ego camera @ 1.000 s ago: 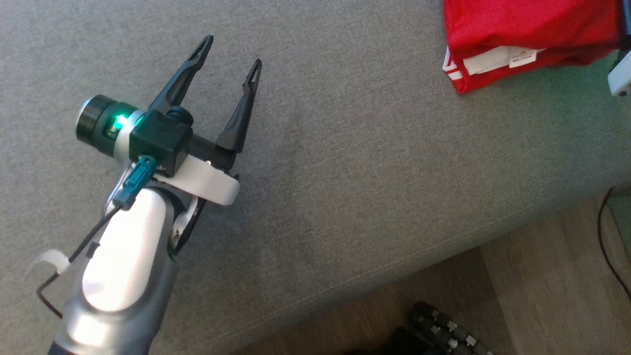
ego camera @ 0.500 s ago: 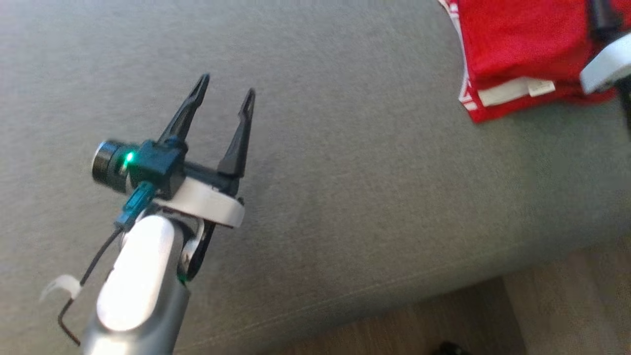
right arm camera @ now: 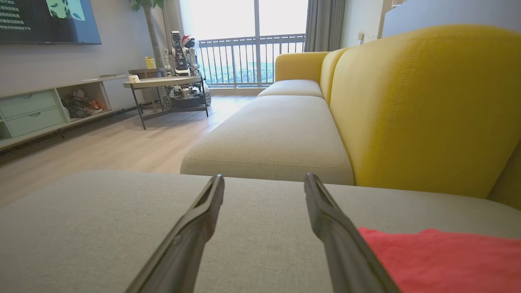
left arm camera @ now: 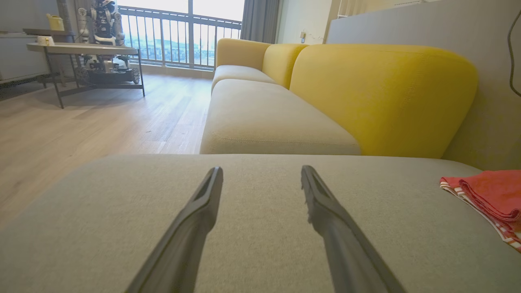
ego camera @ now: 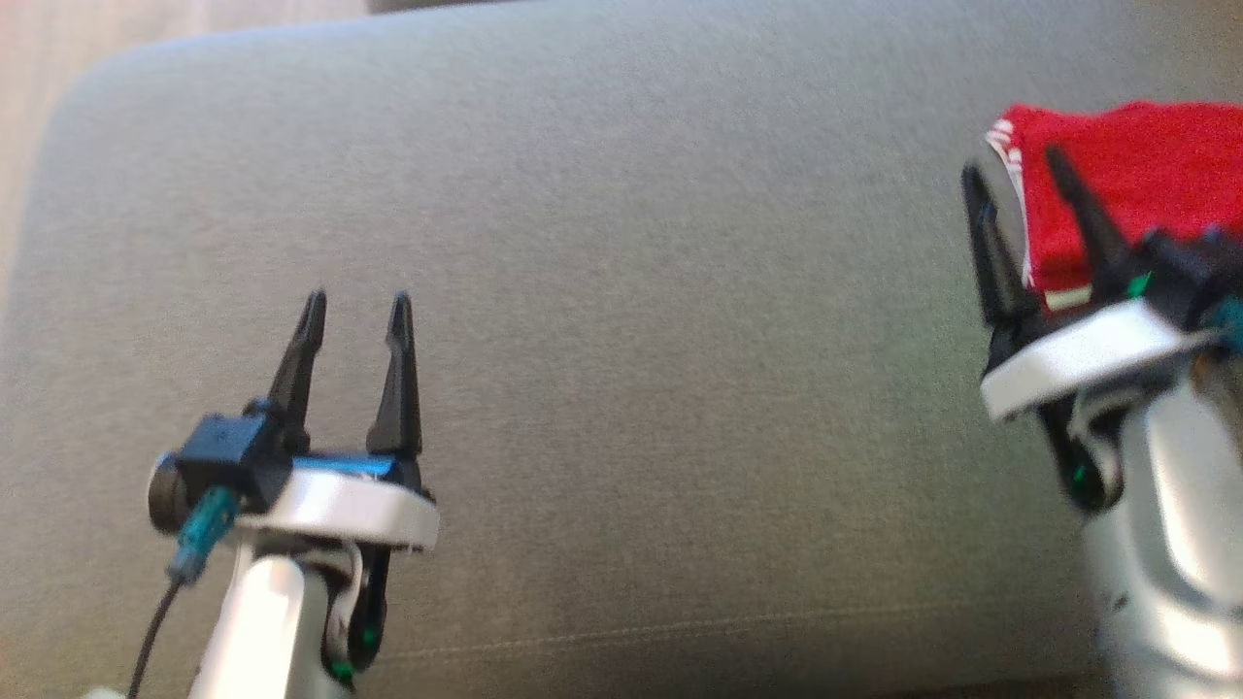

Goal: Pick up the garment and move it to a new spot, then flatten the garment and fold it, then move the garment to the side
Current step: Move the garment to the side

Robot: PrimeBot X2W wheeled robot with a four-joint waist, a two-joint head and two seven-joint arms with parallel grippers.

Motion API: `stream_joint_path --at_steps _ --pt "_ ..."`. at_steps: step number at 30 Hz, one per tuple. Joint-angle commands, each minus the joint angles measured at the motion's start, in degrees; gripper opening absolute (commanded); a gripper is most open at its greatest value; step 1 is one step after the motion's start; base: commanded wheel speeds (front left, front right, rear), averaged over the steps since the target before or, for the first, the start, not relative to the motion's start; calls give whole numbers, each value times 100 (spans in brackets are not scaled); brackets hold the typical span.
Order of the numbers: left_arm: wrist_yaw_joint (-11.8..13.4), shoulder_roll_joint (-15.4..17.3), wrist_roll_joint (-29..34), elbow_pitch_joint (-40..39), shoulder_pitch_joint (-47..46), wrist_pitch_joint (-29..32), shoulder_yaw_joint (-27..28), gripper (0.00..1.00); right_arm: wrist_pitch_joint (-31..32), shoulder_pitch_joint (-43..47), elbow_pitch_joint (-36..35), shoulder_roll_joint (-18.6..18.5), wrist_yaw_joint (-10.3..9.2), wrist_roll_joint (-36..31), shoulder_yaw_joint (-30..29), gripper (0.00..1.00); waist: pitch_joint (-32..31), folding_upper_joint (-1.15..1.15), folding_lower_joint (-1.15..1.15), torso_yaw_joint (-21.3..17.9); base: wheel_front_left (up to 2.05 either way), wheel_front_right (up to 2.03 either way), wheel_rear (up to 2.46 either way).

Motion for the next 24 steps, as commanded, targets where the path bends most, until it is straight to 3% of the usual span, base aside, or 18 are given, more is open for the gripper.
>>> stream_joint_path --at_steps 1,8,24 --pt "-10 14 28 -210 -55 -67 209 100 -88 69 -222 102 -2 -30 19 100 -276 0 1 265 0 0 0" --pt "-160 -34 50 -243 428 -67 380 100 -377 929 -239 512 -2 -242 -250 100 -544 0 1 388 0 0 0" --pt "-91 -47 -197 -353 826 -67 738 100 -499 1423 -488 562 -2 -219 -128 100 -801 0 1 338 0 0 0"
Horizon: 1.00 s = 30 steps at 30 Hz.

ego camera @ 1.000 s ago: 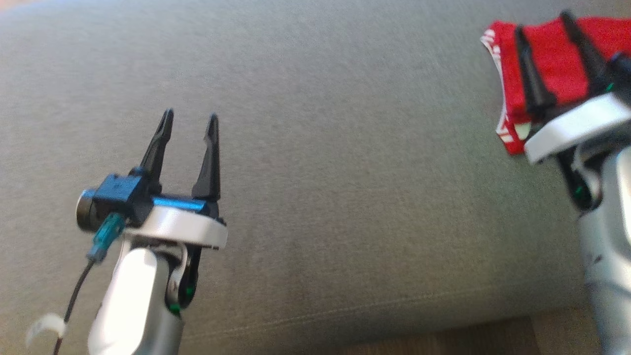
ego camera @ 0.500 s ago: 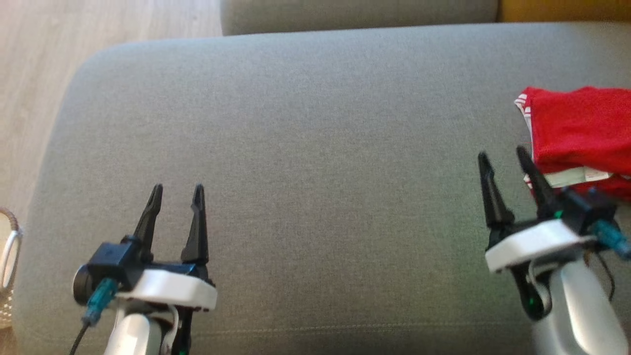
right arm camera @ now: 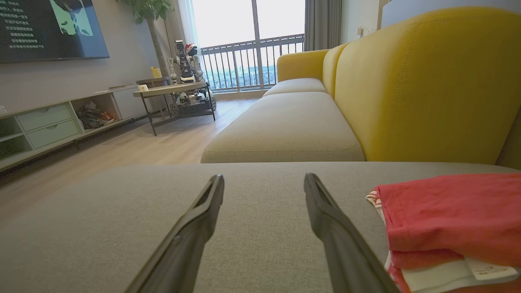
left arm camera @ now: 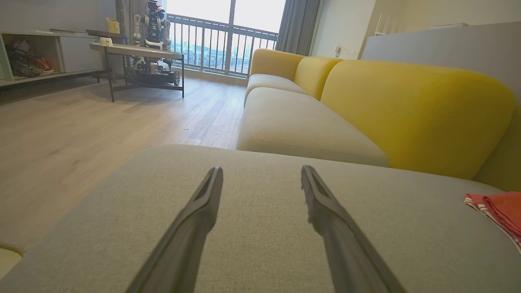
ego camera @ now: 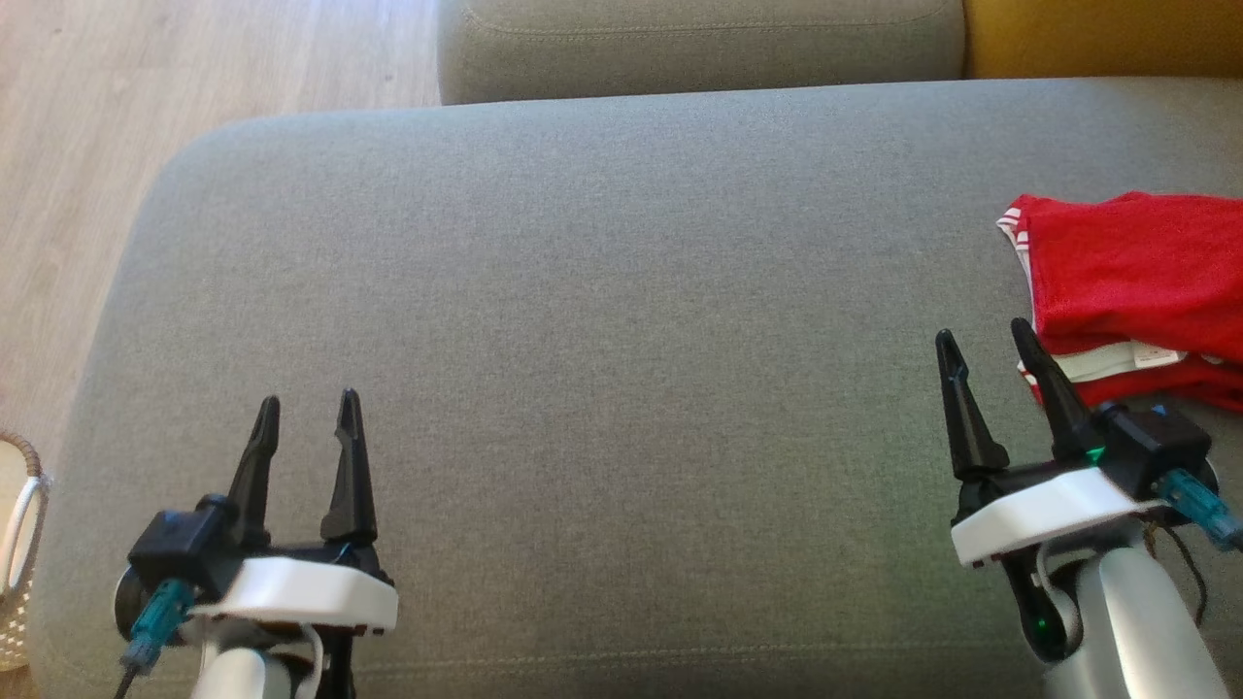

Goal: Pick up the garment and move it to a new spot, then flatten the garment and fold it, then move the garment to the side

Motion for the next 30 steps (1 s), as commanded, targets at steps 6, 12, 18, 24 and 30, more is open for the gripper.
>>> stream_joint_path --at_steps 6,12,18,24,30 --pt "64 9 -90 -355 -91 -51 162 100 -52 -62 -240 12 -2 56 180 100 -8 0 1 18 0 0 0" --pt "-5 9 -231 -362 -72 -51 165 100 -53 -80 -259 12 -2 140 253 100 47 0 1 0 0 0 0" --pt "-50 9 -248 -341 -120 -51 168 100 -53 -115 -238 12 -2 84 278 100 100 0 1 -4 0 0 0" --pt "1 8 -269 -362 -111 -51 119 100 -53 -184 -231 12 -2 32 242 100 94 0 1 8 0 0 0" --pt "40 8 -271 -390 -82 -51 140 100 -53 -161 -236 12 -2 19 241 100 87 0 1 17 0 0 0"
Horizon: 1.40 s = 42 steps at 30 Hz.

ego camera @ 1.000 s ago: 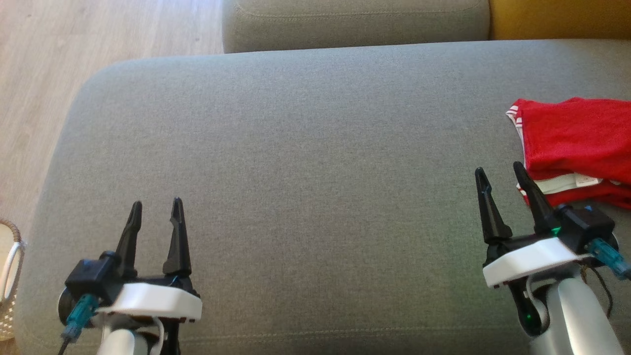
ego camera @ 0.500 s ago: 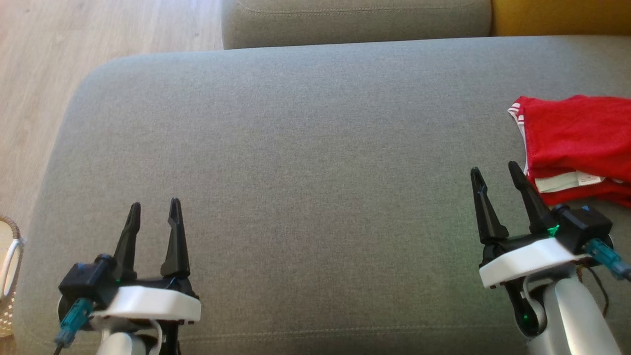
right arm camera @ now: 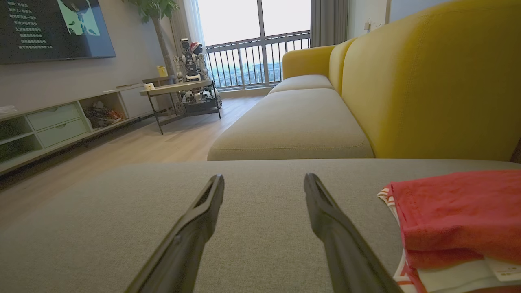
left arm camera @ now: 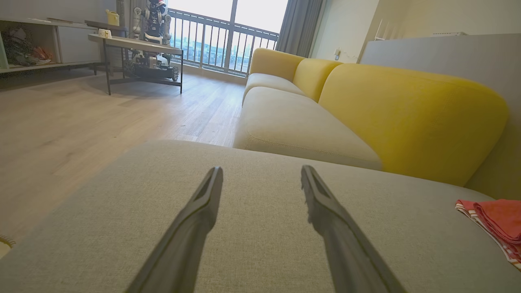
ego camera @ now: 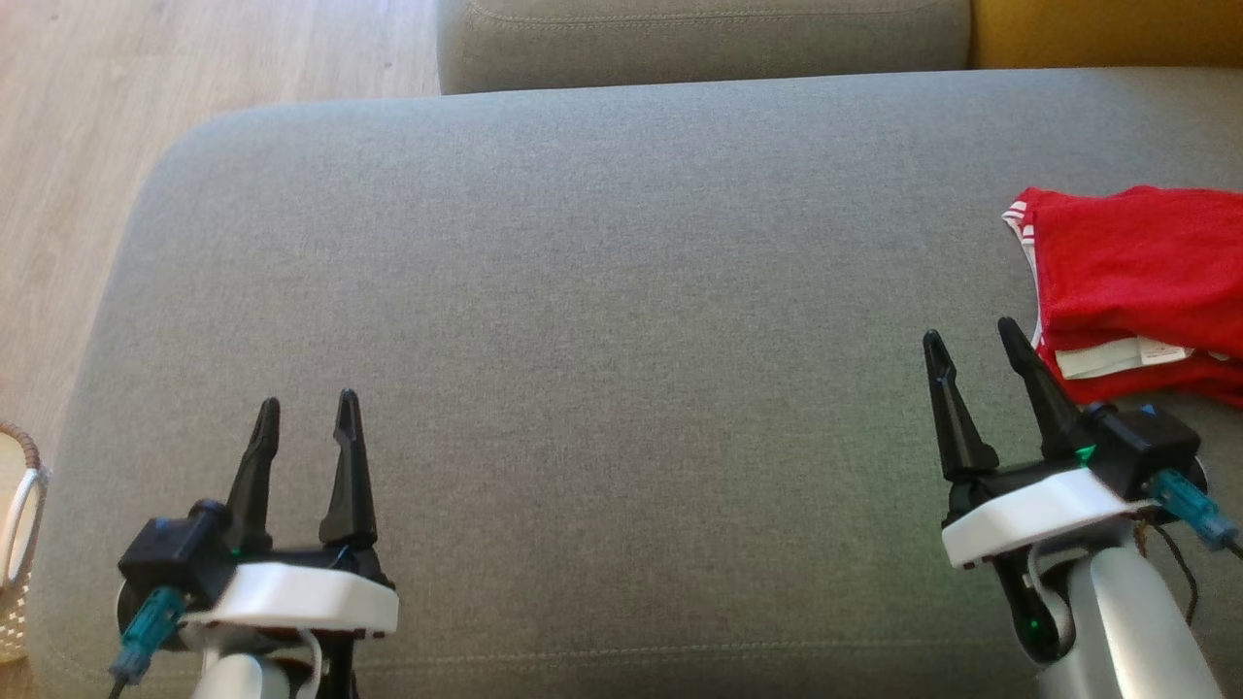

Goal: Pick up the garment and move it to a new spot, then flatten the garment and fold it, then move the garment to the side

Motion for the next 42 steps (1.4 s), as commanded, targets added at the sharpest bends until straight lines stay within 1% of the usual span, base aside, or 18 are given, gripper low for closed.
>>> stream_joint_path --at_steps 1,2,3,7,42 --pt "52 11 -48 -212 -167 -51 182 100 -53 -160 -192 11 -2 -32 117 100 -5 0 0 0 0 0 0" --pt "57 11 -69 -207 -158 -51 185 100 -53 -157 -189 11 -2 -37 117 100 -7 0 0 -2 0 0 0" --pt "-2 -2 -43 16 3 1 3 0 0 1 19 1 0 2 3 0 -7 0 0 -1 0 0 0" --pt "-7 -8 -98 347 97 38 -13 0 33 119 343 4 0 58 14 0 -8 0 0 -2 0 0 0" --pt "-189 98 -2353 567 -167 512 186 0 610 164 236 6 -1 2384 -105 0 -90 0 0 -102 0 0 0"
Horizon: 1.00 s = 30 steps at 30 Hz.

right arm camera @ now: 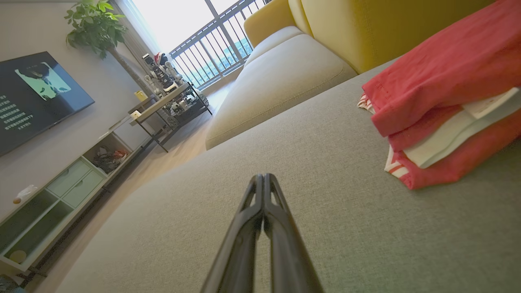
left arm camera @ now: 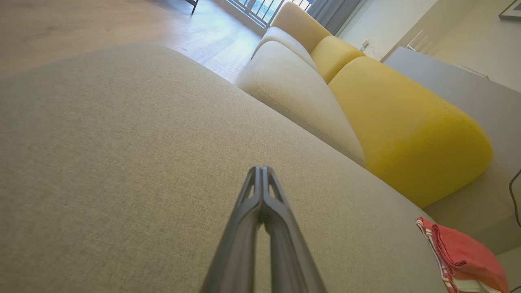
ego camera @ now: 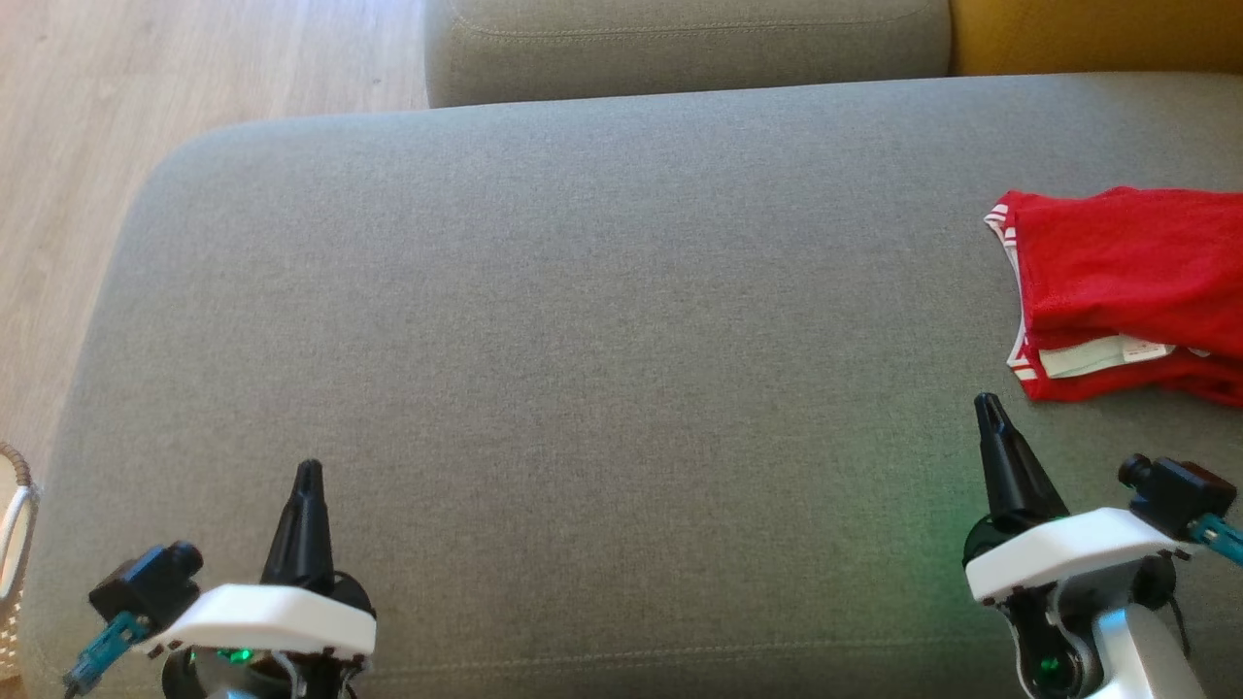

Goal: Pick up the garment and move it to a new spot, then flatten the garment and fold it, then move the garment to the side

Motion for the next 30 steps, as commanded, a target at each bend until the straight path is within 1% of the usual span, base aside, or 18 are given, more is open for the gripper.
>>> stream_joint_path --at_steps 1,30 --pt "-37 89 -184 -149 -277 36 124 0 34 -183 -226 -3 -1 208 -9 0 -4 0 0 -5 0 0 0" --pt "-182 125 -1933 11 -480 463 345 0 500 -155 -305 -2 -1 2068 -111 0 -69 0 0 -85 0 0 0"
